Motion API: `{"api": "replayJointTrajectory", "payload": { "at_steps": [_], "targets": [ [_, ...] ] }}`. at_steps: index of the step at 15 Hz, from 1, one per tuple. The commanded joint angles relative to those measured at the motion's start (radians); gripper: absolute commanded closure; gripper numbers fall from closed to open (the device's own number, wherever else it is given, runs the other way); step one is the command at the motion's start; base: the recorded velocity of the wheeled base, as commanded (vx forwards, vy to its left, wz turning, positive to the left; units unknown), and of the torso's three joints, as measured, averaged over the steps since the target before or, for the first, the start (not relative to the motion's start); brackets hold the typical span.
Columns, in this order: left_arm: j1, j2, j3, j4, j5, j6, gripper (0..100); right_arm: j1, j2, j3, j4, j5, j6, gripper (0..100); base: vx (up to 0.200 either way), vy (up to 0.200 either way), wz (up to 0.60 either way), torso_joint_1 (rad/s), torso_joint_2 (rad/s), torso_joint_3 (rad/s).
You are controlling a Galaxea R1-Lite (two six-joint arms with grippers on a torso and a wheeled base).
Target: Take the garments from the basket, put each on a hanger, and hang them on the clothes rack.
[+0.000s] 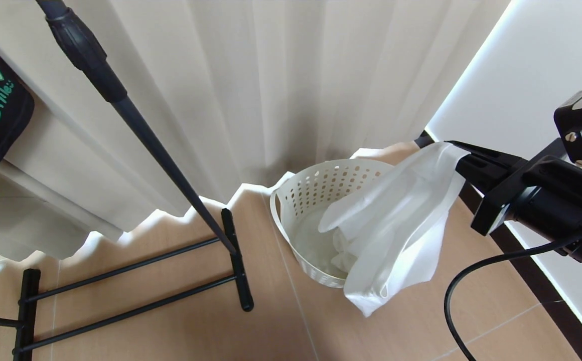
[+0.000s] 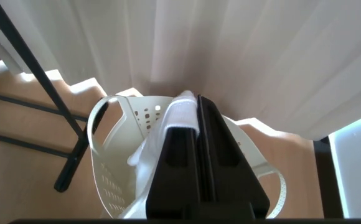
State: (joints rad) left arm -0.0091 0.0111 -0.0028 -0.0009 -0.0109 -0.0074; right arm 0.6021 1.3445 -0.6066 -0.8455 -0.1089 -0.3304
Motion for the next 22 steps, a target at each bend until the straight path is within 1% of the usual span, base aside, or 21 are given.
{"api": "replayJointTrajectory", "payload": {
  "at_steps": [1, 9, 10, 12, 20, 22],
  "targets": [
    [0.0, 0.0, 0.0, -0.001, 0.0, 0.0, 0, 0.001, 0.002, -0.005, -0.001, 0.0, 0.001, 100, 0.0, 0.0, 0.0, -0.002, -0.04, 0.139],
    [0.0, 0.0, 0.0, -0.001, 0.0, -0.003, 0, -0.001, -0.011, 0.028, -0.003, -0.002, -0.002, 100, 0.0, 0.0, 0.0, 0.081, -0.39, -0.106],
    [0.0, 0.0, 0.0, -0.001, 0.0, -0.003, 0, -0.001, -0.015, 0.048, -0.009, -0.002, -0.016, 100, 0.0, 0.0, 0.0, 0.139, -0.46, -0.134],
    [0.0, 0.0, 0.0, -0.001, 0.0, -0.003, 0, -0.001, -0.015, 0.064, -0.024, -0.002, -0.07, 100, 0.0, 0.0, 0.0, 0.122, -0.38, -0.076],
    [0.0, 0.0, 0.0, -0.001, 0.0, -0.002, 0, -0.001, -0.005, 0.053, -0.03, 0.002, -0.07, 100, 0.0, 0.0, 0.0, 0.017, -0.04, 0.168],
    [0.0, 0.0, 0.0, -0.001, 0.0, -0.002, 0, -0.001, -0.01, 0.05, -0.03, 0.003, -0.068, 100, 0.0, 0.0, 0.0, 0.09, -0.25, 0.034]
  ]
}}
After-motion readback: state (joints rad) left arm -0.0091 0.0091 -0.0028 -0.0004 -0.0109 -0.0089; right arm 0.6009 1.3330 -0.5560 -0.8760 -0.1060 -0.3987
